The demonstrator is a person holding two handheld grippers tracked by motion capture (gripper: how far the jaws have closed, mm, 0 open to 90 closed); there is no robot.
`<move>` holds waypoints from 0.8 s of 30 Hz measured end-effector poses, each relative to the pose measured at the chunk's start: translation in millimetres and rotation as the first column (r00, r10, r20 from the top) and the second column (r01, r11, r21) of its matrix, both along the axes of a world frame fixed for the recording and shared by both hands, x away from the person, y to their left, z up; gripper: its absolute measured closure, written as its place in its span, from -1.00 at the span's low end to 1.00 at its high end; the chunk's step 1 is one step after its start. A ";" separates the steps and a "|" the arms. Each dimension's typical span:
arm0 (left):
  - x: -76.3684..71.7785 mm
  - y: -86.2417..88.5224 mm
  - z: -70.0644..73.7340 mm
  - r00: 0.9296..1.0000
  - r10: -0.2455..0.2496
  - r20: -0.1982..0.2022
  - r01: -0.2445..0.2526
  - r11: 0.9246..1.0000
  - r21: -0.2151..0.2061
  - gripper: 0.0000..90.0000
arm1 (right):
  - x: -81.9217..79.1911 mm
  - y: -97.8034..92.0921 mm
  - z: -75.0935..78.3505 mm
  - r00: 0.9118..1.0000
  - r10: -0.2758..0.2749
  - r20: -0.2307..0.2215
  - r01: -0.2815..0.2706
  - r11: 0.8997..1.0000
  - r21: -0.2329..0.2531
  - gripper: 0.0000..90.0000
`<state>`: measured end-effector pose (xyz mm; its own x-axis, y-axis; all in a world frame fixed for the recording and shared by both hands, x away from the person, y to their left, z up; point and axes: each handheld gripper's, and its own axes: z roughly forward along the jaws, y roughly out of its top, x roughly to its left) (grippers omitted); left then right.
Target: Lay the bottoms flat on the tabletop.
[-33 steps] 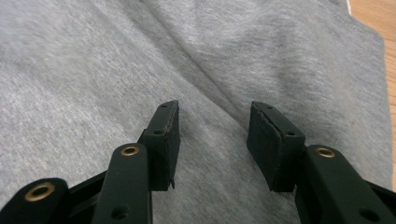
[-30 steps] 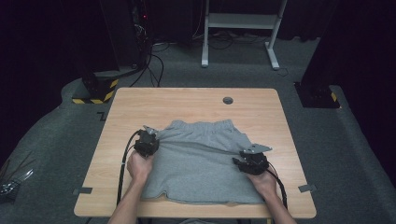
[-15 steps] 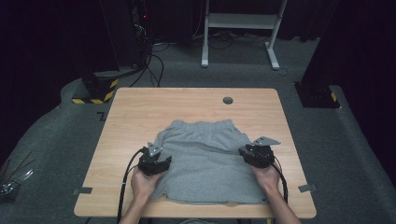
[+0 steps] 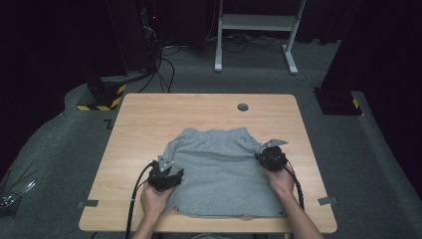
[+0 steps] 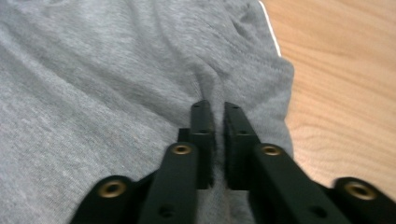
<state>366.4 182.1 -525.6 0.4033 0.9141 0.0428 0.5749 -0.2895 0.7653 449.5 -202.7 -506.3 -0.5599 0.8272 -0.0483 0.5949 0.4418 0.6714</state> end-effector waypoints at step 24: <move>-1.3 4.3 6.0 1.000 0.016 -0.012 -0.016 1.000 -0.026 -0.01 | 0.2 -1.9 18.0 0.995 -0.068 0.072 0.065 0.997 0.036 0.36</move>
